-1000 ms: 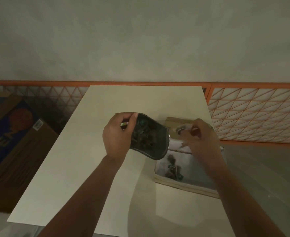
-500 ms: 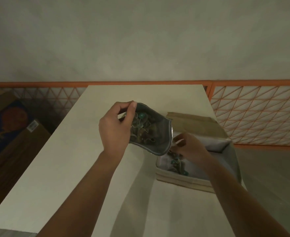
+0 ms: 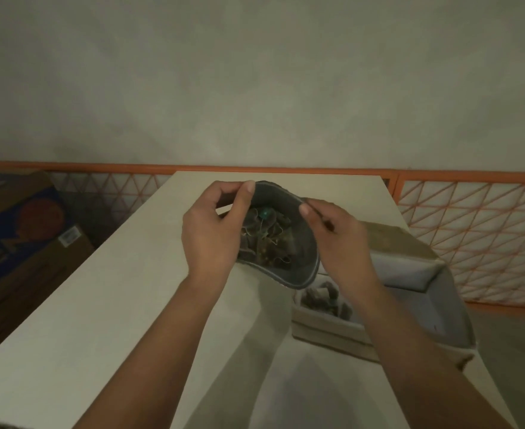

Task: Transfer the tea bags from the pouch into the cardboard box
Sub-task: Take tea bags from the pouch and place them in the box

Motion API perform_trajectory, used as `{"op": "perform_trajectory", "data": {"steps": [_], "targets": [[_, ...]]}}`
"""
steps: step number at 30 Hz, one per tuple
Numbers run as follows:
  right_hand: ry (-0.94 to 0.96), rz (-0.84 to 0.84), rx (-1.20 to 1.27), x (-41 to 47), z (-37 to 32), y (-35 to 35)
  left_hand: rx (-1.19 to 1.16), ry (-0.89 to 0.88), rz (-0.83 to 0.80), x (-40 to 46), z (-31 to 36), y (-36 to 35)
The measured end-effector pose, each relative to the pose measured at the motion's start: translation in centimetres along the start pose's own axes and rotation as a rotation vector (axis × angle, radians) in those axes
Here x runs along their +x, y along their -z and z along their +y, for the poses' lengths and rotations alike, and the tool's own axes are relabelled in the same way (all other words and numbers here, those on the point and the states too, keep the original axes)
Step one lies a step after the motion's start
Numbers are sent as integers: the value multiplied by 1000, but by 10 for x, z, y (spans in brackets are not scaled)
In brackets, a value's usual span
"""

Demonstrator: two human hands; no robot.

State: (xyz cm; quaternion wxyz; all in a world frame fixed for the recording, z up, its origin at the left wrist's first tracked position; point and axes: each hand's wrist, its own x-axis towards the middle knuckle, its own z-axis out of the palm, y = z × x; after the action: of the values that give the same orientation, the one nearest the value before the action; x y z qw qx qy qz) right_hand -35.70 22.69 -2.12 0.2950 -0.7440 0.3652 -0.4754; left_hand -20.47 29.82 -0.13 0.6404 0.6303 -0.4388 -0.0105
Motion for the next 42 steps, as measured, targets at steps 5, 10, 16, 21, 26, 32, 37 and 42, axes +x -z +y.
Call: {"op": "perform_trajectory", "data": {"steps": [5,10,16,21,26,32,37,42], "targets": [[163,84,-156,6,-10,-17,-175,326,-71,-19,-4,19],[373,102,-250,5,-25,-23,-329,755,-189,-39,-16,42],[652,159,-232,-11,-49,-30,-740,1082,-387,-40,-46,57],[611,54,-76,-32,-50,-37,-946,1138,-596,-41,-56,58],[458,-48,147,-46,-42,-49,-1109,1012,-616,-44,-58,57],[499,-16,215,-44,-51,-62,-1180,875,-608,-40,-69,45],[650,67,253,-36,-56,-59,-1208,827,-609,-26,-65,32],[478,42,263,-23,-37,-71,-1194,892,-610,-18,-84,15]]}}
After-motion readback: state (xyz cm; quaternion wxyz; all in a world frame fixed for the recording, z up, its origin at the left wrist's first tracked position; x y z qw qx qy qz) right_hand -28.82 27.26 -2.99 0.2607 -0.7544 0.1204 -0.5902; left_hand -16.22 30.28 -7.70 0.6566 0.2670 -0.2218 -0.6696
